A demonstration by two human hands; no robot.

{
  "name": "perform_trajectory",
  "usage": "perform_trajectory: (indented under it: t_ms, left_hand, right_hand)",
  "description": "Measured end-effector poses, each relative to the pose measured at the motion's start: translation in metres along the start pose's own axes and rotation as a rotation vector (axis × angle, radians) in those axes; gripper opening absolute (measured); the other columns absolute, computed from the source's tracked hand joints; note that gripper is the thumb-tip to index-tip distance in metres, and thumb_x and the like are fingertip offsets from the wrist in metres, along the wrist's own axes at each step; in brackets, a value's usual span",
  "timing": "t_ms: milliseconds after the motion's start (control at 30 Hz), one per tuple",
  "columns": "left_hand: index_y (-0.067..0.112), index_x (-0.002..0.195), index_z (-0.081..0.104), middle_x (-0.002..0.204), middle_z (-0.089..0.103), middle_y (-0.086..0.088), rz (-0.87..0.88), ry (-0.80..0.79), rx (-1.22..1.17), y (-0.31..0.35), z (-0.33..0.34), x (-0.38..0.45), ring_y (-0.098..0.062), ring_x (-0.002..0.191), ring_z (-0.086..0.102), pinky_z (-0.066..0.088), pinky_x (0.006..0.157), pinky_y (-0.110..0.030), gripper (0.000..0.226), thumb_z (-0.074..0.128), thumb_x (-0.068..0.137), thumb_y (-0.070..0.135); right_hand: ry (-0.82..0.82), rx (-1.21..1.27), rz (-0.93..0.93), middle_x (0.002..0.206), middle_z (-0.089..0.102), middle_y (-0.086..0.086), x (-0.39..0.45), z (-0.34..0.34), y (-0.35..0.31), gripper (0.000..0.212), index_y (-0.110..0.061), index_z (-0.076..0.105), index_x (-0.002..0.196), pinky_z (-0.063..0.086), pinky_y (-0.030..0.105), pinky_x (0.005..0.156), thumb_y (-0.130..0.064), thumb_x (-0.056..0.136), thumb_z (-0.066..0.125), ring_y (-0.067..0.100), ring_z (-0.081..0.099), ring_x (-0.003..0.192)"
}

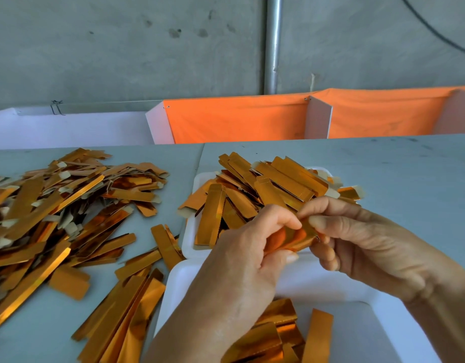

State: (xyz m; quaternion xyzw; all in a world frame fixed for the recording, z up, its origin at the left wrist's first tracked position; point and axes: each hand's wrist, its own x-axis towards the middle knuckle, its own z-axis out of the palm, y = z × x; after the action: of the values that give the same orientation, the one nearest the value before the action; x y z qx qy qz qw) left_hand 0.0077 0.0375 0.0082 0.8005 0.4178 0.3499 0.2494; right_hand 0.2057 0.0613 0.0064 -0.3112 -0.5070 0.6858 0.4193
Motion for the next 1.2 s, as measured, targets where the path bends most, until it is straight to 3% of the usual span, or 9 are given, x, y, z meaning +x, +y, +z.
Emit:
perform_trajectory:
  t_ms: [500, 633, 733, 800, 867, 967, 1033, 1067, 1200]
  left_hand:
    - [0.039, 0.106, 0.054, 0.105, 0.06, 0.037, 0.029, -0.028, -0.141, 0.002, -0.001, 0.0, 0.019, 0.1, 0.054, 0.036, 0.079, 0.003, 0.029, 0.063, 0.089, 0.017]
    - [0.051, 0.108, 0.04, 0.108, 0.054, 0.042, -0.009, 0.045, -0.077, 0.0, 0.004, 0.001, 0.017, 0.106, 0.05, 0.037, 0.083, 0.002, 0.04, 0.063, 0.088, 0.025]
    - [0.061, 0.119, 0.027, 0.112, 0.049, 0.046, -0.008, 0.107, -0.016, 0.001, 0.008, 0.002, 0.004, 0.122, 0.043, 0.039, 0.097, -0.012, 0.06, 0.063, 0.088, 0.024]
    - [0.063, 0.131, 0.015, 0.111, 0.046, 0.049, 0.022, 0.119, 0.051, 0.001, 0.009, 0.002, 0.006, 0.129, 0.033, 0.032, 0.102, -0.012, 0.076, 0.063, 0.089, 0.022]
    - [0.064, 0.134, 0.0, 0.114, 0.038, 0.051, 0.051, 0.09, 0.137, 0.002, 0.01, 0.001, 0.02, 0.128, 0.015, 0.023, 0.109, -0.014, 0.087, 0.058, 0.091, 0.016]
    - [0.071, 0.125, -0.01, 0.146, 0.015, 0.04, 0.037, 0.061, 0.18, 0.006, 0.011, 0.002, 0.022, 0.132, -0.007, 0.014, 0.115, -0.018, 0.093, 0.046, 0.095, 0.004]
    - [0.071, 0.131, -0.003, 0.149, 0.0, 0.04, -0.006, 0.107, 0.102, 0.007, 0.011, 0.003, 0.017, 0.136, -0.003, 0.011, 0.105, 0.001, 0.089, 0.042, 0.096, 0.003]
    - [0.066, 0.135, 0.003, 0.148, 0.005, 0.04, -0.03, 0.152, 0.028, 0.006, 0.011, 0.004, 0.019, 0.135, 0.003, 0.012, 0.1, 0.005, 0.083, 0.041, 0.096, 0.004]
    - [0.046, 0.137, 0.032, 0.122, 0.053, 0.03, -0.205, 0.263, -0.435, -0.003, 0.01, 0.007, 0.024, 0.106, 0.048, 0.041, 0.083, 0.0, 0.059, 0.06, 0.089, 0.028]
  right_hand:
    - [-0.013, 0.082, 0.003, 0.061, 0.053, 0.004, 0.003, -0.001, 0.005, 0.035, -0.011, 0.067, 0.078, 0.05, 0.022, 0.048, -0.029, 0.06, 0.09, 0.013, 0.056, 0.048]
    - [-0.021, 0.069, 0.089, 0.062, 0.058, 0.007, 0.002, 0.004, 0.004, 0.039, -0.011, 0.067, 0.08, 0.052, 0.024, 0.051, -0.044, 0.066, 0.082, 0.018, 0.062, 0.055]
    - [0.0, 0.041, 0.2, 0.08, 0.066, 0.015, -0.001, 0.002, 0.002, 0.062, -0.006, 0.069, 0.097, 0.055, 0.028, 0.054, -0.06, 0.067, 0.071, 0.026, 0.069, 0.07]
    - [-0.049, 0.031, 0.243, 0.096, 0.069, 0.02, -0.002, 0.003, 0.001, 0.067, -0.007, 0.068, 0.11, 0.057, 0.03, 0.058, -0.053, 0.062, 0.081, 0.029, 0.071, 0.08]
    - [-0.053, 0.051, 0.264, 0.098, 0.067, 0.024, -0.003, 0.003, 0.0, 0.077, 0.002, 0.061, 0.115, 0.058, 0.031, 0.06, -0.038, 0.056, 0.09, 0.029, 0.071, 0.082]
    - [-0.009, 0.036, 0.231, 0.088, 0.067, 0.025, -0.002, 0.006, -0.001, 0.06, 0.003, 0.063, 0.092, 0.058, 0.031, 0.06, -0.022, 0.048, 0.095, 0.029, 0.07, 0.078]
    - [0.042, -0.012, 0.195, 0.084, 0.067, 0.021, -0.001, 0.01, -0.001, 0.046, -0.002, 0.062, 0.085, 0.058, 0.03, 0.061, -0.012, 0.052, 0.092, 0.027, 0.069, 0.078]
    - [0.07, -0.069, 0.179, 0.083, 0.068, 0.017, -0.001, 0.011, -0.001, 0.039, -0.003, 0.06, 0.085, 0.057, 0.029, 0.062, -0.009, 0.057, 0.086, 0.026, 0.07, 0.078]
    - [0.122, -0.354, 0.184, 0.085, 0.073, 0.005, 0.004, 0.021, 0.001, 0.038, -0.007, 0.059, 0.086, 0.057, 0.028, 0.067, -0.012, 0.055, 0.082, 0.024, 0.072, 0.084]
